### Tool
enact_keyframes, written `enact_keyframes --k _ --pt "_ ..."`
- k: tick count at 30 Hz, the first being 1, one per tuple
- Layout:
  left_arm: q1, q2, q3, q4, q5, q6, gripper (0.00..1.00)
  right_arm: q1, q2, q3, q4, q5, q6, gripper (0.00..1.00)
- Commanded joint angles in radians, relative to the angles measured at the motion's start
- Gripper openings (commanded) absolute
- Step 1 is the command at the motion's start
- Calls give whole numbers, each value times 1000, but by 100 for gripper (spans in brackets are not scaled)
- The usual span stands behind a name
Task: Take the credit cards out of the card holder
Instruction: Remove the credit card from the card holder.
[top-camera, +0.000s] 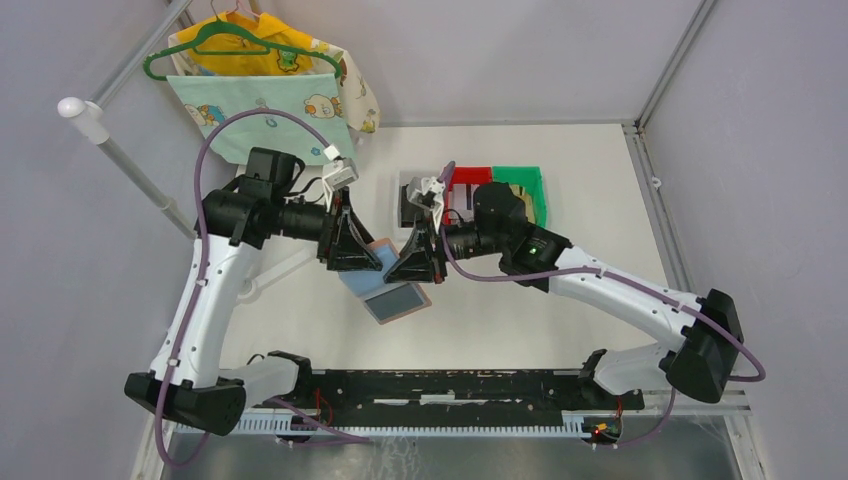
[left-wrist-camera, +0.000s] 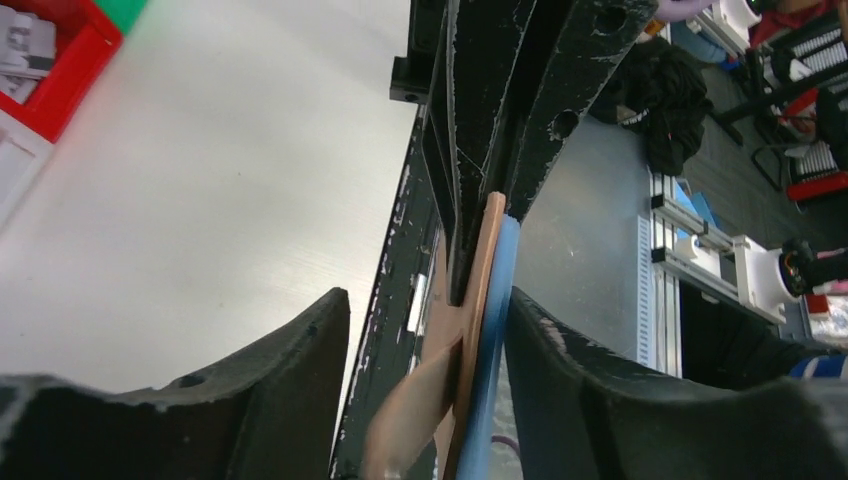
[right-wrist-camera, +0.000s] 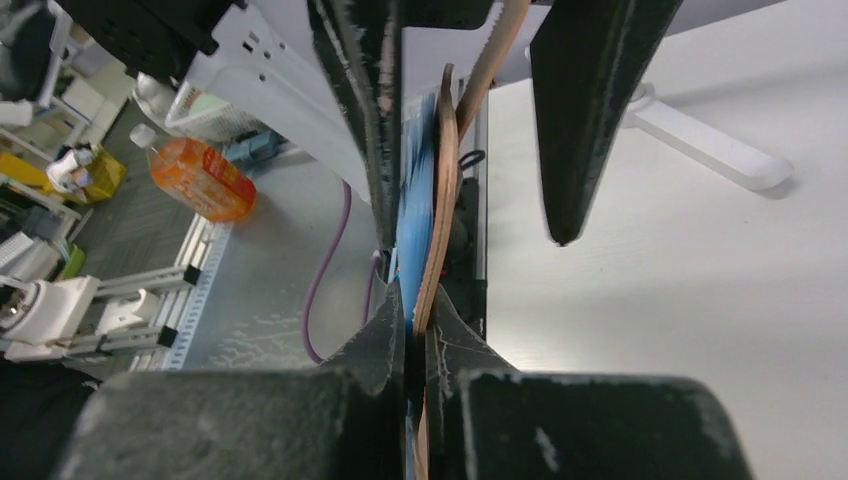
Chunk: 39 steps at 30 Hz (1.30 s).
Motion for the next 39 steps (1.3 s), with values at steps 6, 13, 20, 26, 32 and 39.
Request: enact_keyframes --k 6,13,20,26,32,39 --pt "1 -113 -34 289 22 -278 71 -88 -150 -255 698 32 467 0" --pt "0 -151 -66 379 150 -370 70 -98 -176 -332 847 47 559 0" --pt "0 -198 -122 543 154 -541 57 -88 -141 -359 1006 67 672 0" --pt "1 -212 -149 616 161 -625 45 -63 -116 -368 1068 102 687 0" --pt "0 -221 -198 708 149 -722 22 -27 -61 -329 1094 120 697 0" --pt "0 -217 -184 744 121 -749 2 -21 -68 -373 1084 119 689 29"
